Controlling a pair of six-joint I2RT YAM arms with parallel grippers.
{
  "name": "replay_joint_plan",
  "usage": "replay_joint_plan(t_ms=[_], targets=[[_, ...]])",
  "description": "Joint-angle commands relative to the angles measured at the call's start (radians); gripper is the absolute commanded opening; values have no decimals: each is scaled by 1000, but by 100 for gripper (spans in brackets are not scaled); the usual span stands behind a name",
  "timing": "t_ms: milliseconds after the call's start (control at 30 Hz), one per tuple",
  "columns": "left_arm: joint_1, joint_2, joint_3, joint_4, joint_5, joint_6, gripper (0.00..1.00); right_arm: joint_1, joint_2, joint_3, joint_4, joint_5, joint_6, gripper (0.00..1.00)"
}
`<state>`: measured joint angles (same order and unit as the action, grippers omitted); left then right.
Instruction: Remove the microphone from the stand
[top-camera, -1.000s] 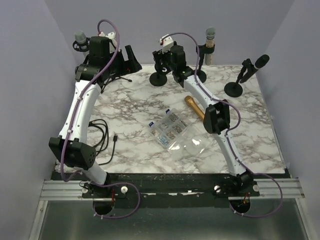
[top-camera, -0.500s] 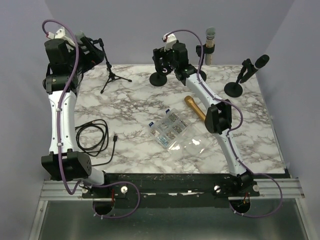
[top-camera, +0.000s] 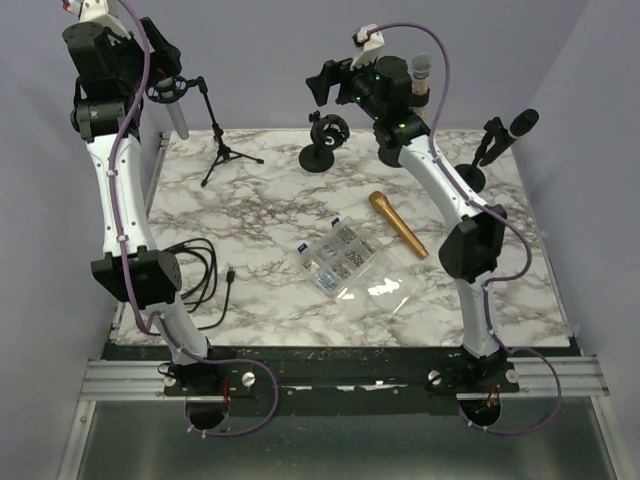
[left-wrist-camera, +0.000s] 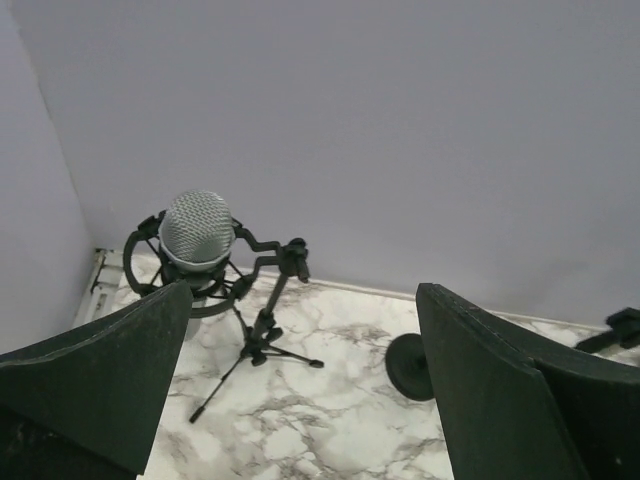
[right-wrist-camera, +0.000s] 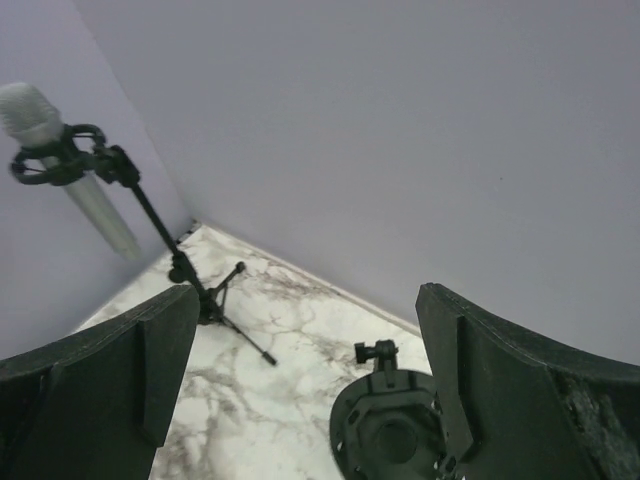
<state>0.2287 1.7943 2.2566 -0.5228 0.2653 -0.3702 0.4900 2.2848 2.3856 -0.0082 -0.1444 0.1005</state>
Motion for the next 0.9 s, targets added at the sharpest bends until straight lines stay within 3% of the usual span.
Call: replay_joint_plan(t_ms=[0,267,567,667,867], targets=[[6,114,101,-1,-103,108,99,3,-219,-246,72,-77,106,100],[6,246,126,121,-210,108,99,3,-551,-721,188,-67,162,99],[2,350,118,162,-257,87,96,4,-717,-928,174,-82,188,97],[-6,356,104,184,-258,106,90,3,-728,-957,150,-75,188,96],[-36,346,86,222,-322,181,65,4,-748,-1000,124,-60,190,94]])
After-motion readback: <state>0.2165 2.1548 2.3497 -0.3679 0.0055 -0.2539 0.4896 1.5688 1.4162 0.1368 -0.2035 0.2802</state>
